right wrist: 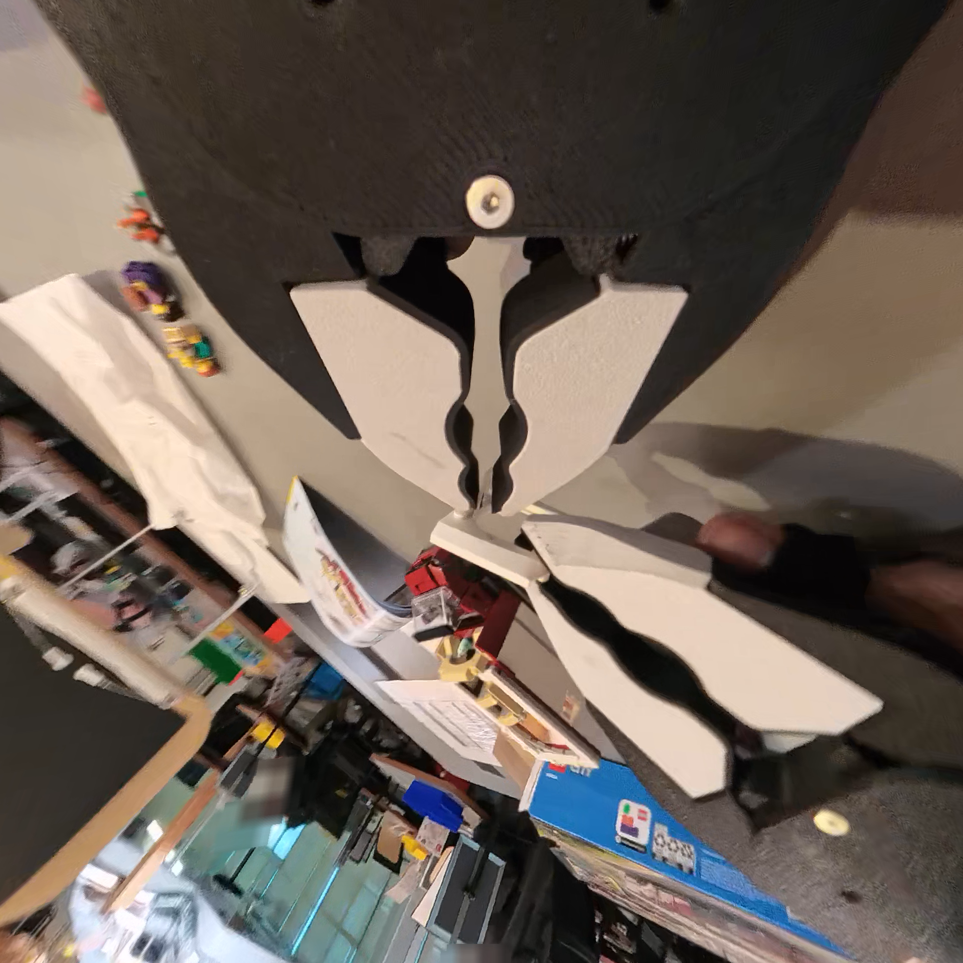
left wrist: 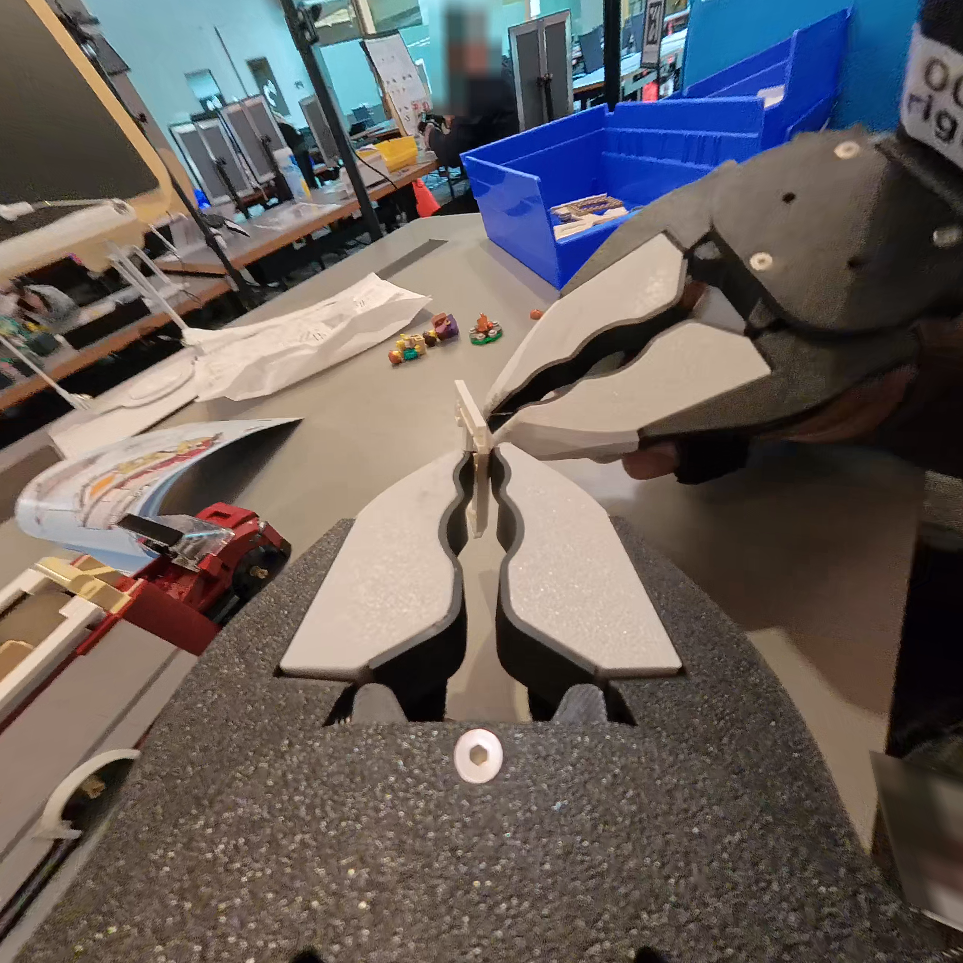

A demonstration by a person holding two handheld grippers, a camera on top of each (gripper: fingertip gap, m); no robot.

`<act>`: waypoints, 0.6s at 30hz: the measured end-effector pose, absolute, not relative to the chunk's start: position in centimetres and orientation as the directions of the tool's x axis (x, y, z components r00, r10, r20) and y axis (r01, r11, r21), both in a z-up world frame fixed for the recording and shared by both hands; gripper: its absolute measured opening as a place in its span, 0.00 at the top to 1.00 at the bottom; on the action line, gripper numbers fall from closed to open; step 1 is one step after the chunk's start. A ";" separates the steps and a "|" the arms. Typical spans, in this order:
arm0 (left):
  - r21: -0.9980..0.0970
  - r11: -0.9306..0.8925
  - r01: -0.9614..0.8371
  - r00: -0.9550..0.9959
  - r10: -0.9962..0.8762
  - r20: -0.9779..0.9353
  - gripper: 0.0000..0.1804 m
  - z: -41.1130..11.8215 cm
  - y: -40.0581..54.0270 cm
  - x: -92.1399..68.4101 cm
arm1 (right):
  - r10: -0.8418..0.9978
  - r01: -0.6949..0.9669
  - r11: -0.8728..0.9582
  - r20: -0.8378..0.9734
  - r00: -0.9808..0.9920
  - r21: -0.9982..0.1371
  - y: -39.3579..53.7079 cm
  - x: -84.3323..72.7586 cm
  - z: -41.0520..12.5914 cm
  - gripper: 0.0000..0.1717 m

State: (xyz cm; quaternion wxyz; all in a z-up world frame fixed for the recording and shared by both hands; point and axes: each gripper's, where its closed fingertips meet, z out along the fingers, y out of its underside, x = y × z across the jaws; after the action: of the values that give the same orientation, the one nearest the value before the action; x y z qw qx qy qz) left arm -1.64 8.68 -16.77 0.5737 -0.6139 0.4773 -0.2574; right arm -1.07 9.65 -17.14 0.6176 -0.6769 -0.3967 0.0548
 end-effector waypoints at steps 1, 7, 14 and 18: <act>-0.941 0.149 -0.303 0.417 -0.868 -0.271 0.97 -16.8 8.7 -1.6 | 0.626 0.444 0.048 0.373 0.685 -0.895 9.7 -1.1 -17.3 0.97; -0.889 0.261 -0.375 0.410 -0.814 -0.412 0.97 -17.2 8.5 -1.3 | 0.675 0.430 -0.076 0.271 0.686 -0.900 9.6 -0.9 -18.5 0.96; -0.828 0.362 -0.428 0.389 -0.753 -0.530 0.97 -17.3 8.2 -0.9 | 0.690 0.433 -0.171 0.206 0.694 -0.885 9.2 -0.5 -18.9 0.95; -0.817 0.397 -0.418 0.397 -0.730 -0.557 0.97 -16.8 8.0 -0.9 | 0.713 0.423 -0.256 0.126 0.690 -0.869 8.9 -0.2 -19.6 0.95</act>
State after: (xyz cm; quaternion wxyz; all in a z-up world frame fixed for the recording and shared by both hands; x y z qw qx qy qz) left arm -0.90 8.03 -16.82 0.6415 -0.5356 0.5356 -0.1217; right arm -0.23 8.91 -19.55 0.4889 -0.7784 -0.3649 0.1482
